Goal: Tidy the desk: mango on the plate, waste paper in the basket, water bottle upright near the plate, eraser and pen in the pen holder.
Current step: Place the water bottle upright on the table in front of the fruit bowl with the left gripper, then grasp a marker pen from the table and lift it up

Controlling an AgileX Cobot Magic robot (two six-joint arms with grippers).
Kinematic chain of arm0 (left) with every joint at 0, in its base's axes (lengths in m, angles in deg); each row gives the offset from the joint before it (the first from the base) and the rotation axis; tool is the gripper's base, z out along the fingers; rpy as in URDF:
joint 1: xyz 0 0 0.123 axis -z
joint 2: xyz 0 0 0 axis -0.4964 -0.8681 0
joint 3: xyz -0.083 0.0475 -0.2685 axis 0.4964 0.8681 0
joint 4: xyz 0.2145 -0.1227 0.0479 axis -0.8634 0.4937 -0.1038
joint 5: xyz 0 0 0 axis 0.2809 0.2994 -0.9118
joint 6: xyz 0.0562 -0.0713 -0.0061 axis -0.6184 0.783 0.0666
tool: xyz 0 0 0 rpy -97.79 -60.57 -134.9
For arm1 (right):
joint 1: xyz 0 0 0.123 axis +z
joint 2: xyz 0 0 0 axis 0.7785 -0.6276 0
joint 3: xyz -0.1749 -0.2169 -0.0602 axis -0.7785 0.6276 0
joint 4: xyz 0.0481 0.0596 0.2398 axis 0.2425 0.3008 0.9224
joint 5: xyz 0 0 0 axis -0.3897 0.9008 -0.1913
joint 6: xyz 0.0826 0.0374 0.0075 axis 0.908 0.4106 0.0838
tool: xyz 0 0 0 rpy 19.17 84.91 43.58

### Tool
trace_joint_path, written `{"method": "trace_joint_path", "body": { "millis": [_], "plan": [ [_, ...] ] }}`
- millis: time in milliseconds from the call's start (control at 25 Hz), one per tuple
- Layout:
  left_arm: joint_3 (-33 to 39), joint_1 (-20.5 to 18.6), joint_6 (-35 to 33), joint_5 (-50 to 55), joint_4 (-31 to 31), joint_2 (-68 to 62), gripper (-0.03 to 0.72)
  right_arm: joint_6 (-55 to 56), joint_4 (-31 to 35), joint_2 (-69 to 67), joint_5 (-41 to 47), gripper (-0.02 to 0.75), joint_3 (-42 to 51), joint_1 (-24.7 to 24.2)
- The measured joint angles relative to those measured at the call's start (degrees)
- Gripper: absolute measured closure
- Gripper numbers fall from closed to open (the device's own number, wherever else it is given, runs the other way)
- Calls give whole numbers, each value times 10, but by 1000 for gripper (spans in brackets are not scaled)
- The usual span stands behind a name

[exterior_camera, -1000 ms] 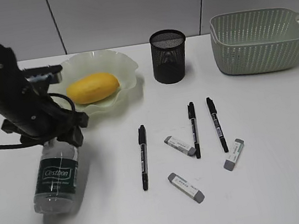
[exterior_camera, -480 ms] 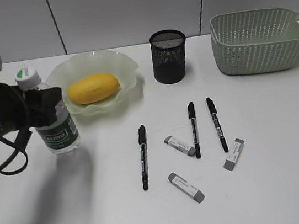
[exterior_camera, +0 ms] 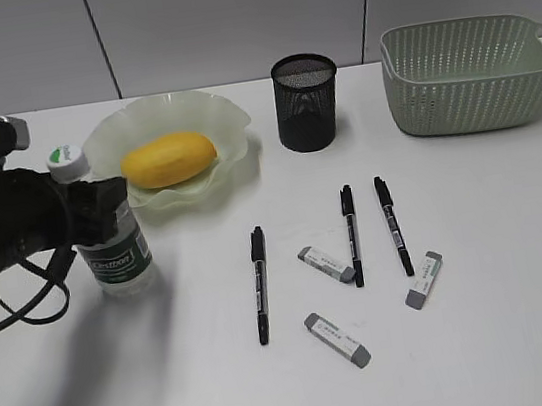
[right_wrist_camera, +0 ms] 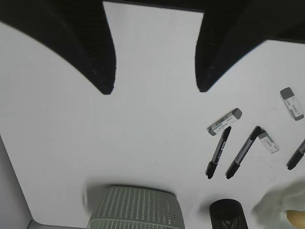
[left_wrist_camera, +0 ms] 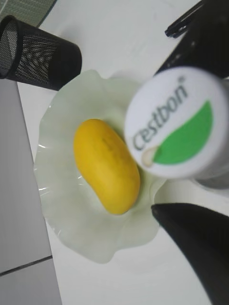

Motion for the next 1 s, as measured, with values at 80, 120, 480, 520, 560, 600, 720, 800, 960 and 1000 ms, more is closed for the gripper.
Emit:
{"method": "trace_joint_path", "body": {
  "millis": [80,120,480,520,560,600,720,800,960,1000],
  "plan": [
    [0,0,0,16,8,20,80,0,0,0,0,307,0,0],
    [0,0,0,26,11,36,55,0,0,0,0,307,0,0],
    [-52,-2,0,396,46,348,120,0,1,0,0,307,0,0],
    [-65,-2,0,480,44,390,151,0,1,-2,-1,309,0,0],
    [-77,-2,0,566,40,442,174,0,2,-9,-3,308,0,0],
    [-86,-3,0,638,35,505,197,-4,3,-24,-8,308,-2,0],
    [-93,-3,8,861,13,631,224,-13,18,-96,-47,308,-9,3],
    [-91,-5,35,984,-9,707,229,-20,35,-150,-94,308,-10,7],
    [-89,-5,52,1051,-35,855,233,-80,106,-295,-186,308,-15,10],
    [-83,-5,53,1052,-35,886,233,-106,141,-352,-202,308,-20,11]
  ]
}}
